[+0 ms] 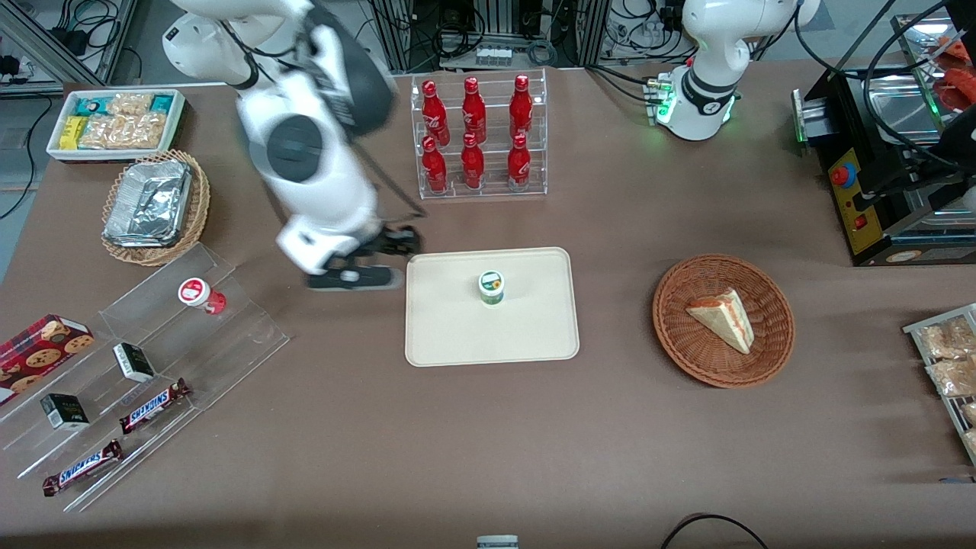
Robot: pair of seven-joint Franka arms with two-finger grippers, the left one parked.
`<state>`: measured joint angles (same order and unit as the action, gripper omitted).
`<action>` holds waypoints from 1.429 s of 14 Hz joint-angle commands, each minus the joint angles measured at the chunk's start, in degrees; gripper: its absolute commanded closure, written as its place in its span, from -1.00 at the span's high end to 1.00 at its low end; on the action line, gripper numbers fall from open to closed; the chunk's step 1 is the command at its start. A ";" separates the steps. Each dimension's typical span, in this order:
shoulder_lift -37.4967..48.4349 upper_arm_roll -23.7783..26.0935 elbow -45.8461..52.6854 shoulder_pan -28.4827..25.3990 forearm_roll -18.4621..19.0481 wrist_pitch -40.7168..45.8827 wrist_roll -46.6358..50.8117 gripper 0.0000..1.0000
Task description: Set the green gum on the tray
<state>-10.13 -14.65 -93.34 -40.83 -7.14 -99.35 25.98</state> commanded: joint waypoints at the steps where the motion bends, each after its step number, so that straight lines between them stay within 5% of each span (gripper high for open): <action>1: 9.40 0.76 -6.68 6.17 0.10 3.01 -5.56 1.00; 6: 13.81 1.89 -6.68 15.93 4.24 8.12 -10.23 1.00; 9: 14.69 9.19 -6.59 27.45 4.41 8.74 -14.28 1.00; 17: 13.55 9.38 -5.10 38.53 4.24 6.72 -21.41 1.00; 20: 13.21 9.20 -5.01 38.98 5.29 4.27 -21.41 1.00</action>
<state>3.18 -5.96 -98.75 -1.99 -3.21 -93.31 4.49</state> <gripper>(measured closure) 0.000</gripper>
